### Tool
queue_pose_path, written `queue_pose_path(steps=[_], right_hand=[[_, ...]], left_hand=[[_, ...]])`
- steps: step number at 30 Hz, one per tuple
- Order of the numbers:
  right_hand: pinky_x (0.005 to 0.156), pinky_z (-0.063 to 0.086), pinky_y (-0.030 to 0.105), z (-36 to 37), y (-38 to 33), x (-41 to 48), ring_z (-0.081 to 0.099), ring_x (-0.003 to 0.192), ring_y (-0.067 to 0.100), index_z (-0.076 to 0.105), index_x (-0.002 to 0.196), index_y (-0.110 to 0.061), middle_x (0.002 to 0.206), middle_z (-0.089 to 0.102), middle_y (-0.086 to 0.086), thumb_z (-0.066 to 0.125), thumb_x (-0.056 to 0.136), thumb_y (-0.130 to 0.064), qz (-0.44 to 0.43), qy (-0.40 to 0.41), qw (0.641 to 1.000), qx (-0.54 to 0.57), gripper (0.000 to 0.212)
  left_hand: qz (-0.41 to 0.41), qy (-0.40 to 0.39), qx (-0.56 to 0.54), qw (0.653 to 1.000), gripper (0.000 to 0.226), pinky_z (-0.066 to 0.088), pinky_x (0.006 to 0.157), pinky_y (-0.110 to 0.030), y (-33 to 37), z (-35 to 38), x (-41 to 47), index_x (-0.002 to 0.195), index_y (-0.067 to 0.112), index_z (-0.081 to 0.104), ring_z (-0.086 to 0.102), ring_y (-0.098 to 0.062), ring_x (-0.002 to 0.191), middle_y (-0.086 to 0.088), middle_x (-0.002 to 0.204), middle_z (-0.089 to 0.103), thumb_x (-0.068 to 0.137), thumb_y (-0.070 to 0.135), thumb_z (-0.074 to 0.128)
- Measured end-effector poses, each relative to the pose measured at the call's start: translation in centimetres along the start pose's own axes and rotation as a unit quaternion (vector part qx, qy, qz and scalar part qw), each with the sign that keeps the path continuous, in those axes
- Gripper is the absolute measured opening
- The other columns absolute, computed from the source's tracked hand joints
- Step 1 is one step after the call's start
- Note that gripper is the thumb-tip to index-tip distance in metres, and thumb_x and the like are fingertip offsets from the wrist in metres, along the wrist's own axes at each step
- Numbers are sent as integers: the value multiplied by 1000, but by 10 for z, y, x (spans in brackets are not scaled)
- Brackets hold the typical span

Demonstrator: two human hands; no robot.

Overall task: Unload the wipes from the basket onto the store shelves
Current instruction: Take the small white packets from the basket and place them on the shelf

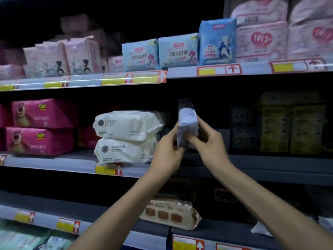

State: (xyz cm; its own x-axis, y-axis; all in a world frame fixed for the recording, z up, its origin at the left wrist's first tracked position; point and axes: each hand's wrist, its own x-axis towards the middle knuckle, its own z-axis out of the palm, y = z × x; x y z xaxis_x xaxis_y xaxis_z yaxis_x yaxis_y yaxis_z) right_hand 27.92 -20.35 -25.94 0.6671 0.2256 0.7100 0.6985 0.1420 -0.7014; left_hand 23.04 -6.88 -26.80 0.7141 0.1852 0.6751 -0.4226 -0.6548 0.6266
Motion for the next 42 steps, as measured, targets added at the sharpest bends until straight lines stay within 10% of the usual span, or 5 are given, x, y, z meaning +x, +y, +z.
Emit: queue_pose_path(steps=[9, 18, 25, 37, 42], right_hand=[[54, 50, 14, 47, 35, 76, 70, 78, 12, 73, 95, -15, 89, 75, 2, 72, 92, -14, 64, 114, 988, -83, 4], [81, 49, 26, 69, 50, 100, 66, 112, 31, 68, 133, -19, 126, 69, 10, 58, 95, 1, 173, 85, 971, -142, 44], [72, 54, 25, 51, 40, 87, 68, 98, 22, 69, 126, -14, 116, 72, 9, 75, 84, -1, 214, 59, 967, -120, 44], [84, 53, 29, -24, -16, 16, 58, 88, 8, 46, 152, -24, 133, 60, 4, 75, 93, -25, 123, -54, 946, -295, 66], [113, 40, 40, -60, -24, -22, 31, 150, 27, 27, 160, -33, 166, 25, 0, 71, 89, -56, 108, -133, 904, -392, 87]], left_hand=[[-142, 173, -14, 975, 25, 62, 70, -49, -13, 20, 60, 88, 18, 62, 70, -26, 74, -3, 77, 70, 89, -4, 49], [-300, 156, -210, 917, 58, 56, 102, -47, -26, 36, 68, 146, 15, 50, 64, -34, 119, -15, 132, 64, 92, -6, 45], [-332, 136, -336, 871, 80, 57, 55, -28, 1, 29, 48, 161, 18, 30, 67, -27, 79, -12, 95, 65, 92, -20, 46], [-258, 5, -167, 952, 73, 54, 93, -35, 23, 7, -14, 159, 19, 37, 60, -26, 128, -11, 150, 54, 96, 8, 72], [-101, -56, 36, 993, 68, 46, 112, -36, 32, 1, -55, 159, 25, 39, 45, -19, 146, -2, 158, 48, 99, 31, 71]])
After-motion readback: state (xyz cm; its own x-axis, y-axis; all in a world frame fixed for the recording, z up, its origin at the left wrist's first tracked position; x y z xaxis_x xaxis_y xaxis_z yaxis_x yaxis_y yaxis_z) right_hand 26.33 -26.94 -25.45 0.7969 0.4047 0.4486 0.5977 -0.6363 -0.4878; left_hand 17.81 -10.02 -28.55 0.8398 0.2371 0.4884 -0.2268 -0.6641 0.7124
